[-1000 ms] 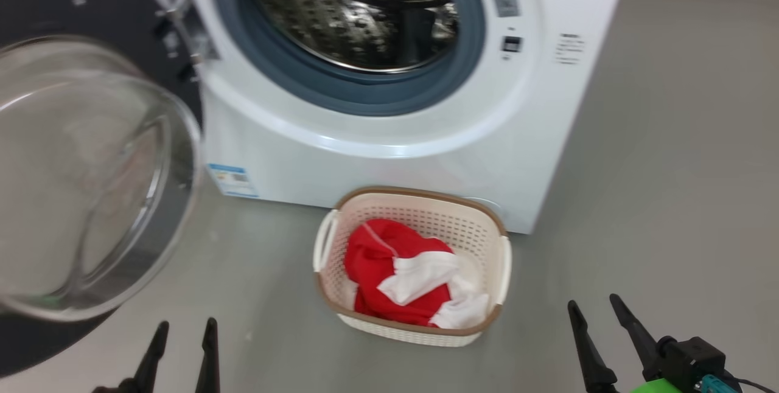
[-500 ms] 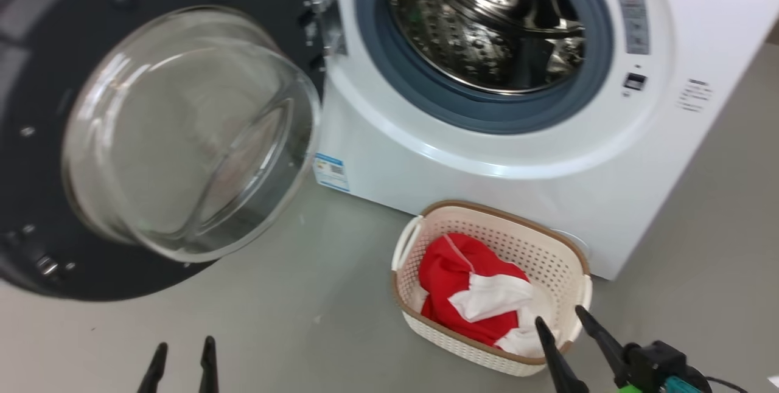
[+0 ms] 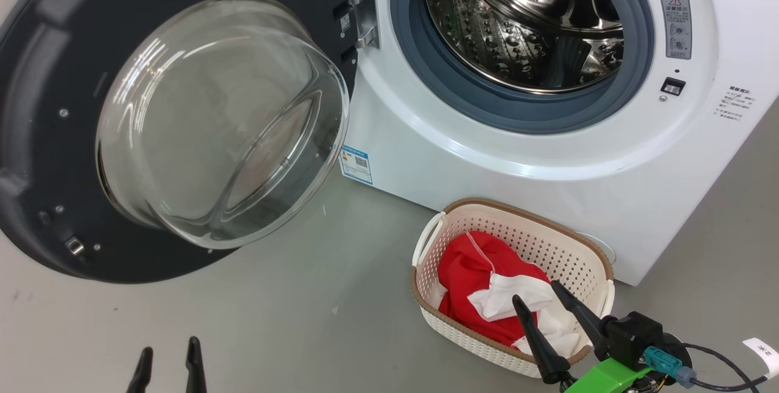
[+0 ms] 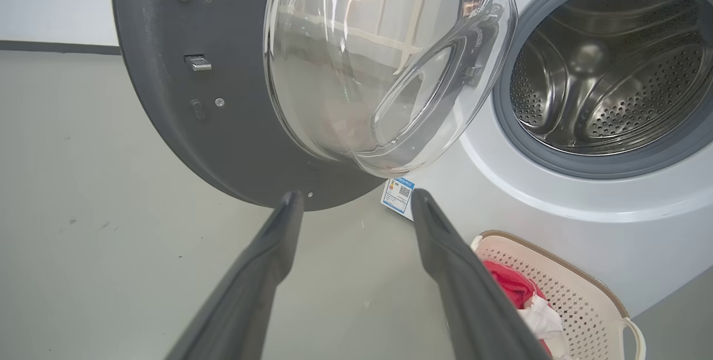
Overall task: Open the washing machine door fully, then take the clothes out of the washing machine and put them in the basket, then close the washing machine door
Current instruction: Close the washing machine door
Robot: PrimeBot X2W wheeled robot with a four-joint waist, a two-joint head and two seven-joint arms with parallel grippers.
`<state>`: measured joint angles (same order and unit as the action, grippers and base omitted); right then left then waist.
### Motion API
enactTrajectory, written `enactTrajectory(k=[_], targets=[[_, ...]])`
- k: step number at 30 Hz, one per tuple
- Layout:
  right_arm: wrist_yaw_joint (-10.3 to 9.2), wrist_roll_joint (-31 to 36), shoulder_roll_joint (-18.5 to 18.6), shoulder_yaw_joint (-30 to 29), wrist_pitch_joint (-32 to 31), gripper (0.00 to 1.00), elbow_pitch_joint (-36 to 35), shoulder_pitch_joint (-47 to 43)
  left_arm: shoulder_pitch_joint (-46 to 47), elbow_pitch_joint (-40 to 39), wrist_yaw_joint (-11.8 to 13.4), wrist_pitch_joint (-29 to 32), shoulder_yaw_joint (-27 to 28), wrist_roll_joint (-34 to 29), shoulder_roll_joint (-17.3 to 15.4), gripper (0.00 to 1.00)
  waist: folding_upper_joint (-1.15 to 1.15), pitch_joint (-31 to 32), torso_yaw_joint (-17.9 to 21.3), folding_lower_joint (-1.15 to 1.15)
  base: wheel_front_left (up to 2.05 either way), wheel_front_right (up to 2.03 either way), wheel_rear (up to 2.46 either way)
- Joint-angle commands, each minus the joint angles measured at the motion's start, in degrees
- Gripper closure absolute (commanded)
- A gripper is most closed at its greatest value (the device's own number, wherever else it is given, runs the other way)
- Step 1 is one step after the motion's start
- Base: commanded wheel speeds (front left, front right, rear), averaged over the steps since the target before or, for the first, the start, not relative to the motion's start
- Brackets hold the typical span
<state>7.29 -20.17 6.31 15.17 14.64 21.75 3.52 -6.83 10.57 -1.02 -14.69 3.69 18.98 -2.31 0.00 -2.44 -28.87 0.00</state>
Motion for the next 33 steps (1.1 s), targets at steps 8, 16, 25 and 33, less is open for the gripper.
enactTrajectory(k=[8, 16, 25, 33], targets=[[0.20, 0.0, -0.3, -0.4, 0.4, 0.00, -1.8, 0.5, 4.0, -8.9, -2.1, -0.3, 6.5, 1.6, -0.6, 1.00, 0.00, -0.2, 0.2, 0.00, 0.00, 0.00, 0.00], [0.20, 0.4, -1.3, -1.9, 0.4, 0.00, -2.4, -1.0, 11.9, -18.4, -5.8, -0.3, 13.7, -0.6, -1.4, 1.00, 0.00, -0.1, 0.5, 0.00, 0.00, 0.00, 0.00], [0.20, 1.1, -2.3, -3.5, 0.4, 0.00, -3.3, -2.1, 28.0, -17.2, -6.4, -0.3, 18.5, 7.3, -12.4, 1.00, 0.00, -0.6, 0.5, 0.00, 0.00, 0.00, 0.00], [0.20, 1.8, -2.9, -4.8, 0.4, 0.00, -4.0, -2.5, 41.4, 0.4, -6.5, 0.2, 16.3, 20.2, -24.5, 1.00, 0.00, -1.8, 0.1, 0.00, 0.00, 0.00, 0.00]])
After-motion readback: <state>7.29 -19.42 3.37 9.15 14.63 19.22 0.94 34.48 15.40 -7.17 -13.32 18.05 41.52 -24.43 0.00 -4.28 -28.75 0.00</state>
